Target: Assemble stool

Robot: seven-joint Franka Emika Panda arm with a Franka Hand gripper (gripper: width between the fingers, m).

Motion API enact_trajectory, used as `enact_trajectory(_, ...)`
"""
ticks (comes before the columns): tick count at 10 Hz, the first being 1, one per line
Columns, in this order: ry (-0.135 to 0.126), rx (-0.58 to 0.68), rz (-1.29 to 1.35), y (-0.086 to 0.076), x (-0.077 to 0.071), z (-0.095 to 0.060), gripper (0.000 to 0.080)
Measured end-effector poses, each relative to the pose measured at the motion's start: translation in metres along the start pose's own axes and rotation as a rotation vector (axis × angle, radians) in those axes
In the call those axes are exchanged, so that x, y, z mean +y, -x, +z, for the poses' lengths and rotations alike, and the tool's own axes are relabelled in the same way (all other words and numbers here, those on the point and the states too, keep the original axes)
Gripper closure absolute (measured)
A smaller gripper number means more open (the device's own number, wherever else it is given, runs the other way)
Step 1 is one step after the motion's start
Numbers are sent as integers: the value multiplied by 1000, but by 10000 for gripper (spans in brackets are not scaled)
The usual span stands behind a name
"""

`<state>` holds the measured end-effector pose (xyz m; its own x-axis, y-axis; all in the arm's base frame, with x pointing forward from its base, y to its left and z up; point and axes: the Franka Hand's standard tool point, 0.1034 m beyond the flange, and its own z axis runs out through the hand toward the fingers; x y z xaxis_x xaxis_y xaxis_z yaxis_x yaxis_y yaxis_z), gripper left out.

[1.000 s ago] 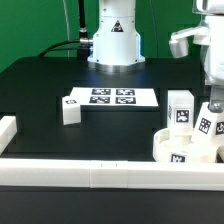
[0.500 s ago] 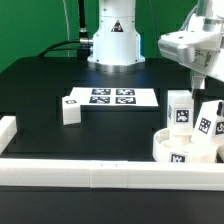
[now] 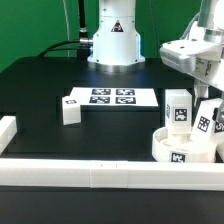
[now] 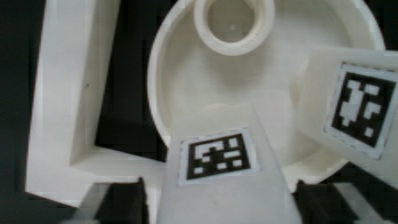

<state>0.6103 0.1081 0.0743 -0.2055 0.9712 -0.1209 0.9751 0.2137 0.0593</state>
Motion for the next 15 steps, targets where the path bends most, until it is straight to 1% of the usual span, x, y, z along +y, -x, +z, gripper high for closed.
enact_trajectory(1, 0, 0, 1, 1, 0, 0, 458)
enact_trajectory(4, 0, 0, 42, 3, 0, 0, 458)
enact_trajectory(5, -16, -1, 125, 5, -1, 0, 458)
enact_trajectory(6, -41, -9, 221, 9, -3, -1, 458)
enact_trajectory(7, -72, -15, 353, 10, -3, -3, 458)
enact_trajectory(9, -120, -28, 528, 13, 0, -7, 458)
enact_trajectory(10, -126, -13, 643, 14, 2, -6, 458)
enact_trajectory(15, -129, -37, 976, 13, 0, -3, 458)
